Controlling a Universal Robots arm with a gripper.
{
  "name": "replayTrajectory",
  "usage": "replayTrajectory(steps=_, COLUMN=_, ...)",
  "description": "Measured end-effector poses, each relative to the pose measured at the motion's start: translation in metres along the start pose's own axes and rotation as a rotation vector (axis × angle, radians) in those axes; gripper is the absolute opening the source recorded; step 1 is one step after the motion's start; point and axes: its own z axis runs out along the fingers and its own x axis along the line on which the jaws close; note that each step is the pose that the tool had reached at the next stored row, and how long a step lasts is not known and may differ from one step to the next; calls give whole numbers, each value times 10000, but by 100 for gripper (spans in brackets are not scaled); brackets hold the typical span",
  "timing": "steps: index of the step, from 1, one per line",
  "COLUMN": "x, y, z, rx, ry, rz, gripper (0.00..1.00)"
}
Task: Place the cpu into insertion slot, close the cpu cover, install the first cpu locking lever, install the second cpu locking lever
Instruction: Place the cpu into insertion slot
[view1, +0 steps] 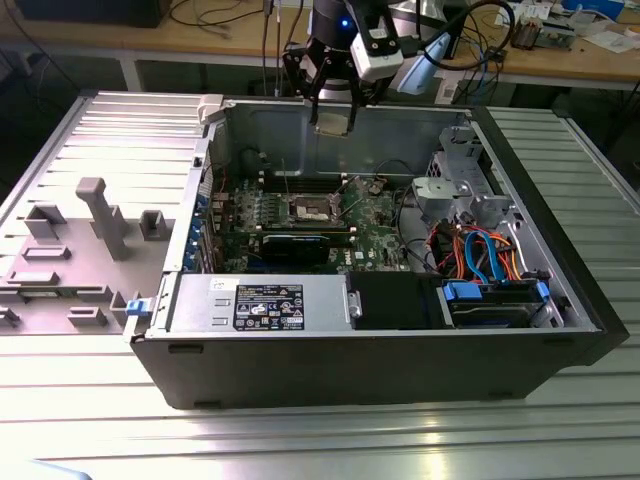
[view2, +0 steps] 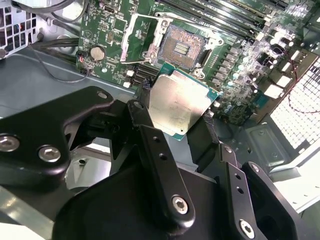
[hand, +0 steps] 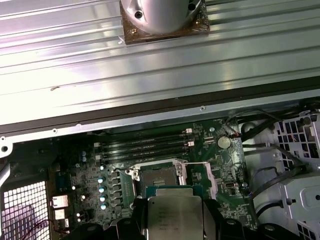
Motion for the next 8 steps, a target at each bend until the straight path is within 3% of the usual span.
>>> replayTrajectory(steps=8, x=-2, y=-12, z=13, rx=11, ry=-20, rz=193, gripper=54)
